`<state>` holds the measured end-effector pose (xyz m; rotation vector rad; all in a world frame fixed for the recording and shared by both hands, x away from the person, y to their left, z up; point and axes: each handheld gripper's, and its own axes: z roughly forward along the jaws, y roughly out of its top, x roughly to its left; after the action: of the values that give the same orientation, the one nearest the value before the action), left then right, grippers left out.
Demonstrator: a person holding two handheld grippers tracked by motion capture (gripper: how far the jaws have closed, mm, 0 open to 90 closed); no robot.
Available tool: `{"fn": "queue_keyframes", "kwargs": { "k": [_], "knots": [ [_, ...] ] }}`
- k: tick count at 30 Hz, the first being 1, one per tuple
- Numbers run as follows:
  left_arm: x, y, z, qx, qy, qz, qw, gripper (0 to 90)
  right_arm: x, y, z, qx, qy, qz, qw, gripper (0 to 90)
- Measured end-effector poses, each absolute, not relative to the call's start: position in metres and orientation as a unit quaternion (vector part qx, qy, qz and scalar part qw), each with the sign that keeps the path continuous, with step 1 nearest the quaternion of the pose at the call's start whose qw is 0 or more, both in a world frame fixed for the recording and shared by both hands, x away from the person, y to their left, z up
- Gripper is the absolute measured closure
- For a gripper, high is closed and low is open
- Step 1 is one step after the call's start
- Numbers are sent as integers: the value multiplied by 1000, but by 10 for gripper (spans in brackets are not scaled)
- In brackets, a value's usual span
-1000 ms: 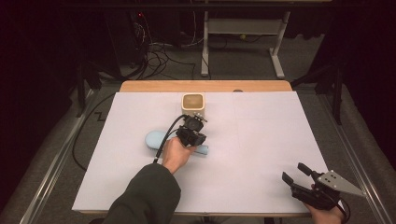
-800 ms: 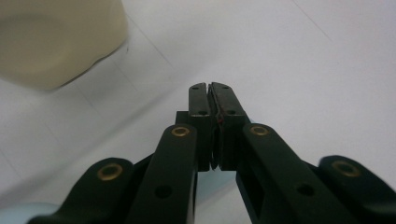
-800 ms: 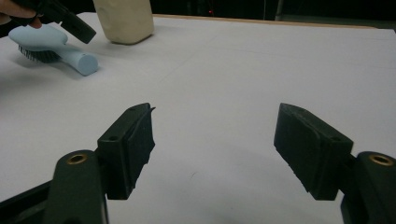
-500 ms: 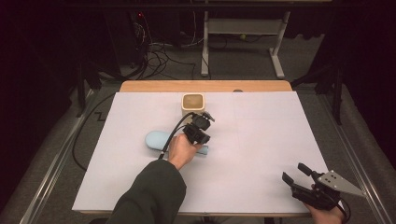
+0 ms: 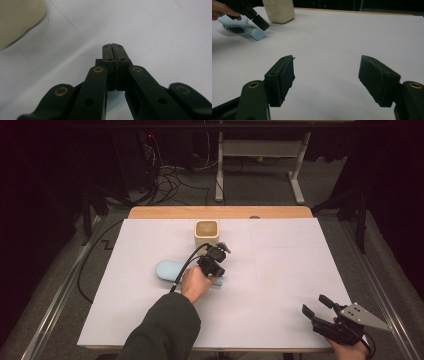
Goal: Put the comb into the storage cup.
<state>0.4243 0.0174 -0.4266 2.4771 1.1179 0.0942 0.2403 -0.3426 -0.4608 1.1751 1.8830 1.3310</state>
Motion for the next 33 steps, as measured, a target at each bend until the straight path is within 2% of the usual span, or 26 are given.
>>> {"fn": "queue_keyframes", "kwargs": {
  "k": [33],
  "knots": [
    [401, 28, -435, 895, 392, 12, 212, 893, 240, -342, -461, 436, 700, 494, 275, 292]
  ]
}}
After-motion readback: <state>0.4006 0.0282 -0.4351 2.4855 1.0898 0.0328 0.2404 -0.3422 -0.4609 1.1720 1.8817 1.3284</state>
